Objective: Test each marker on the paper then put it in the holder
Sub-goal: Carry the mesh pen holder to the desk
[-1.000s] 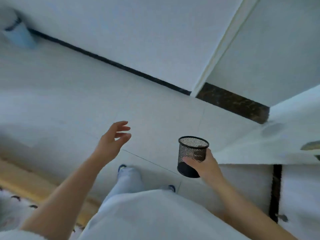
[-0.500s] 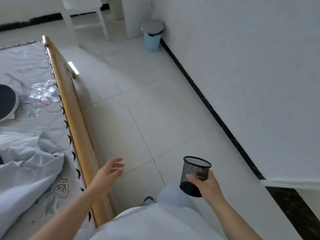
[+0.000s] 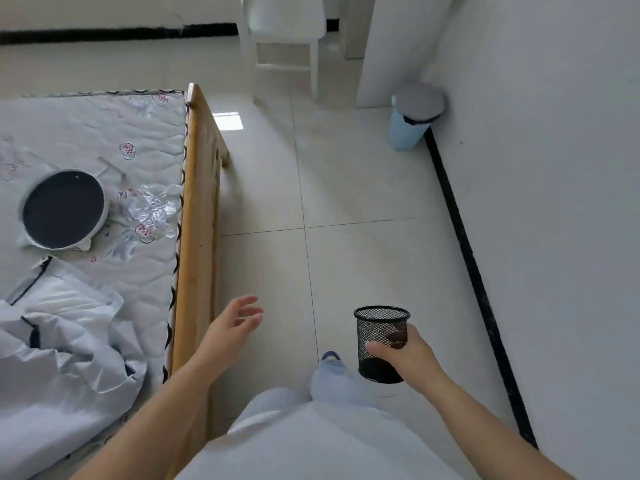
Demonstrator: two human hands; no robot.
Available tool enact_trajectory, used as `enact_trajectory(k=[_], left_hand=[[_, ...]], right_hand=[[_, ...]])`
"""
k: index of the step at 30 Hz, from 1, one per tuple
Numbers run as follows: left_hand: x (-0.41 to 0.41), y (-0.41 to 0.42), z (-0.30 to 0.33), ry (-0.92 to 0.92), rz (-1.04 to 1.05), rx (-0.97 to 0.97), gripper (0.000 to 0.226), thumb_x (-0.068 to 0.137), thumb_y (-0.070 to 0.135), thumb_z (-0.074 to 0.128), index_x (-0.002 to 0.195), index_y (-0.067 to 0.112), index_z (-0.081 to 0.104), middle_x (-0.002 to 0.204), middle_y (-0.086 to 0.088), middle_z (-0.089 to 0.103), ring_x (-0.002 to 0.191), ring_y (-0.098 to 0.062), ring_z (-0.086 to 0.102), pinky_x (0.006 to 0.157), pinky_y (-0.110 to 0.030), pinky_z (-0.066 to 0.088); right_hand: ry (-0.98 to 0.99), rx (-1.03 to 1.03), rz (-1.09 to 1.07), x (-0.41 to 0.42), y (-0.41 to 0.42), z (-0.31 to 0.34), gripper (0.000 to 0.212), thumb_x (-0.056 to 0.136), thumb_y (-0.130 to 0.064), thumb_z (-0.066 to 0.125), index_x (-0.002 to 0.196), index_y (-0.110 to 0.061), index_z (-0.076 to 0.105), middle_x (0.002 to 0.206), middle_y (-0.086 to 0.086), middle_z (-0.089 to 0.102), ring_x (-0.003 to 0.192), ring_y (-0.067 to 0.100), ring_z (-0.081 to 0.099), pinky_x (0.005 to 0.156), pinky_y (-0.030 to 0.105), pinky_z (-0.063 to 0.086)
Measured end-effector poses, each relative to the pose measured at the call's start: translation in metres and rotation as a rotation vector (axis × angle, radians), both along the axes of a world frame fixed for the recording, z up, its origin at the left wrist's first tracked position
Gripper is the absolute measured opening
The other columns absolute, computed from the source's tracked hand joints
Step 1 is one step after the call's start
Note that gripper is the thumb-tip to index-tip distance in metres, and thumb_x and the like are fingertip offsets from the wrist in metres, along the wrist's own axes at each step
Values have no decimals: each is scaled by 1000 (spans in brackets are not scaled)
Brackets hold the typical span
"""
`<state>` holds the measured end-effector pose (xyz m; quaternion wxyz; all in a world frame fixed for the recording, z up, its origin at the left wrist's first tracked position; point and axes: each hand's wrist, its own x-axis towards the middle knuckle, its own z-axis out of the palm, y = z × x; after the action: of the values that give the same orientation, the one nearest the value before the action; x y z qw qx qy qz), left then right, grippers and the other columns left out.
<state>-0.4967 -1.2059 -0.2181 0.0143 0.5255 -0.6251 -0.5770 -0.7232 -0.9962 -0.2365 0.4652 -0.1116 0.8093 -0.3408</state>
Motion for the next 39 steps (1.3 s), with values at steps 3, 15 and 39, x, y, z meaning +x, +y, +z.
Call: enact_trajectory(k=[3,15,39], left_hand=[[-22,-48,7,2,65,-31,31,91,24,53,122,26,49,109,7,62,102,-10,58,87,-31,48],[-142,-274,-23,-63,72,7,29,92,24,53,121,25,50,108,5,62,100,-9,57,87,-29,48],[-469,-698,-18,-19,267,24,23,91,16,54,109,31,53,102,5,64,96,-12,59,68,-21,47]], right_hand=[[35,4,84,-47,-70,9,57,64,-38,81,107,-24,48,97,-13,60,90,9,58,68,22,42],[94,11,-9,-187,-310,0,50,64,-36,81,102,-28,51,96,-15,62,87,0,58,65,17,40],[135,-67,173,-533,-773,26,57,57,-40,82,104,-25,53,98,-12,64,92,9,61,80,29,48]])
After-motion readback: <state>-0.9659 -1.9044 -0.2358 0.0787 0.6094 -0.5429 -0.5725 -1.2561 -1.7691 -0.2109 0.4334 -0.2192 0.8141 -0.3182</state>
